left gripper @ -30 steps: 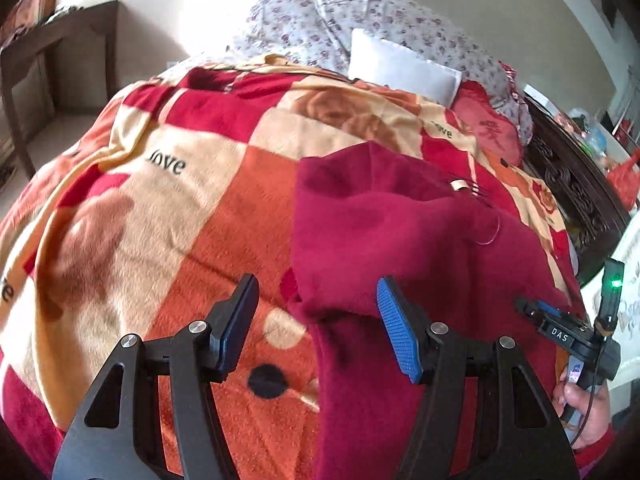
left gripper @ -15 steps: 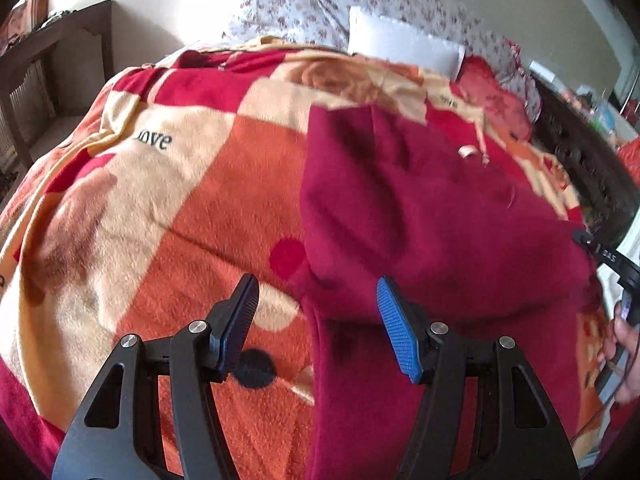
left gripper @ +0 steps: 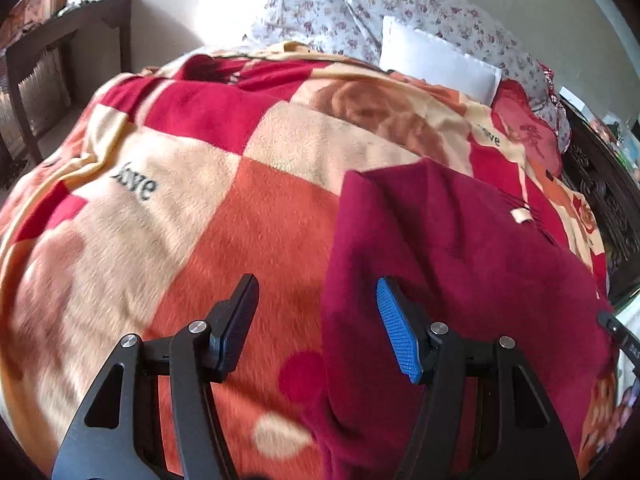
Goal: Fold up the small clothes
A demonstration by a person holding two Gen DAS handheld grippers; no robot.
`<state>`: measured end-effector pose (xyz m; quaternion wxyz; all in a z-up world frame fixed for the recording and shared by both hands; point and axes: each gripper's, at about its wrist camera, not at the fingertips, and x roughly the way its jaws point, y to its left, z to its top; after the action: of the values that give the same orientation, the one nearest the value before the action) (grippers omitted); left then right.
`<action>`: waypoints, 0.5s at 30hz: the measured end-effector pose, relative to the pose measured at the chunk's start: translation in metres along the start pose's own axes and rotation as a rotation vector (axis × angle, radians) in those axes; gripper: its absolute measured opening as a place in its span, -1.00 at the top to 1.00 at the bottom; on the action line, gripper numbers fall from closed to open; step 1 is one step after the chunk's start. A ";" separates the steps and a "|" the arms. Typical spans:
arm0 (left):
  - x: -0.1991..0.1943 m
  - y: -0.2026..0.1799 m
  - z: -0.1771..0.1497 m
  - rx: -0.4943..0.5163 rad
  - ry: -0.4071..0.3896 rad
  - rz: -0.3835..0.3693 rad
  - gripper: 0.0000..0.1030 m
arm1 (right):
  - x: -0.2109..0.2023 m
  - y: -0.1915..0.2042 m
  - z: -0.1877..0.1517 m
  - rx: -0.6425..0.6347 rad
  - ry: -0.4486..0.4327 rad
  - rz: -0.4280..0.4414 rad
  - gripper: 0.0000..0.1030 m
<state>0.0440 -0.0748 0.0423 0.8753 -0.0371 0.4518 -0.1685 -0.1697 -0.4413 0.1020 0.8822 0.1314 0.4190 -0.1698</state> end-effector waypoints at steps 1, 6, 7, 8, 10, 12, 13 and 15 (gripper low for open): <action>0.007 0.003 0.003 0.004 0.010 0.009 -0.08 | 0.000 0.000 0.001 0.003 0.000 0.007 0.90; 0.020 0.017 0.015 0.013 0.012 0.026 -0.01 | 0.010 0.003 0.002 -0.003 0.006 -0.008 0.72; 0.017 0.017 0.015 0.019 0.013 0.032 -0.01 | 0.014 0.002 0.002 -0.008 0.025 -0.021 0.62; 0.014 0.018 0.015 0.021 0.011 0.039 -0.01 | 0.014 0.000 0.003 -0.004 0.032 -0.038 0.34; 0.005 0.022 0.013 0.016 0.018 0.040 -0.01 | 0.005 -0.005 0.003 0.023 0.010 -0.056 0.06; -0.003 0.027 0.009 0.001 0.028 0.025 -0.01 | -0.010 -0.006 0.000 0.067 -0.021 -0.015 0.06; -0.009 0.029 0.006 -0.009 0.038 0.014 -0.01 | -0.019 -0.001 -0.003 0.083 -0.031 0.038 0.06; -0.023 0.030 -0.003 -0.014 0.034 -0.022 -0.01 | -0.030 0.012 -0.009 0.075 -0.033 0.115 0.05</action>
<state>0.0367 -0.0386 0.0520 0.8652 -0.0453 0.4673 -0.1758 -0.1887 -0.4215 0.1207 0.8918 0.1855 0.3894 -0.1367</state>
